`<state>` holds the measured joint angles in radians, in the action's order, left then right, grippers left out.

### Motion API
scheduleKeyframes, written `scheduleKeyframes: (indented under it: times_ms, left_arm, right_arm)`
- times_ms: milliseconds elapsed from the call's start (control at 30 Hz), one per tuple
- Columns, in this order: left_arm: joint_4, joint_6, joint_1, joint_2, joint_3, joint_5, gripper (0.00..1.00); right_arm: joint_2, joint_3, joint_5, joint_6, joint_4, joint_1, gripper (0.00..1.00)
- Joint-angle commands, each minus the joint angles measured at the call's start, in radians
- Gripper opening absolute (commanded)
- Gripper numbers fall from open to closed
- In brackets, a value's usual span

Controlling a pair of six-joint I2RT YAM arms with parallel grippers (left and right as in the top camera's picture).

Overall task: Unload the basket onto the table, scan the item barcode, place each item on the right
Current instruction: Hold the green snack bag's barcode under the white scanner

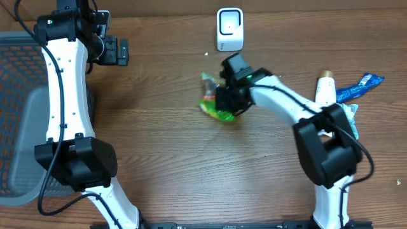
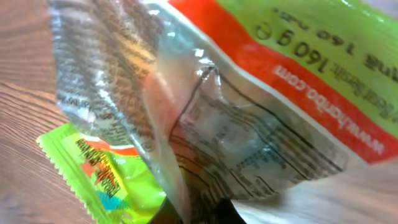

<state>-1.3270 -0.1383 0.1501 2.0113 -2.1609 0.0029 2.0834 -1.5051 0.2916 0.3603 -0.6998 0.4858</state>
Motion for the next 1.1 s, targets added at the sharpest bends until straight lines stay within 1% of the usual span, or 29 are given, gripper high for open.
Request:
scheduleKeyframes:
  times_ms: [0, 67, 133, 233, 400, 600, 900, 1067]
  left_arm:
    - [0.0, -0.018, -0.008, -0.035, -0.017, -0.004, 1.0]
    - [0.0, -0.018, -0.008, -0.035, -0.017, -0.004, 1.0]
    - [0.0, -0.018, -0.008, -0.035, -0.017, -0.004, 1.0]
    - [0.0, -0.018, -0.008, -0.035, -0.017, -0.004, 1.0]
    - [0.0, -0.018, -0.008, -0.035, -0.017, -0.004, 1.0]
    - [0.0, -0.018, -0.008, -0.035, -0.017, -0.004, 1.0]
    - [0.0, -0.018, -0.008, -0.035, -0.017, -0.004, 1.0]
    - [0.0, -0.018, -0.008, -0.035, -0.017, -0.004, 1.0]
  right_arm:
    - [-0.192, -0.032, -0.076, -0.252, 0.022, -0.022, 0.04]
    - [-0.246, -0.032, -0.125, -0.332, 0.027, -0.021, 0.04]
    - [-0.301, -0.032, -0.134, -0.416, 0.034, -0.019, 0.04]
    - [-0.385, -0.032, -0.135, -0.495, 0.07, -0.016, 0.04]
    - [-0.463, -0.032, -0.214, -0.504, 0.122, -0.016, 0.04]
    - [-0.504, -0.032, -0.431, -0.509, 0.153, -0.013, 0.04]
    - [-0.513, -0.032, -0.686, -0.618, 0.265, 0.071, 0.04]
    - [-0.513, -0.032, -0.805, -0.711, 0.332, 0.12, 0.04]
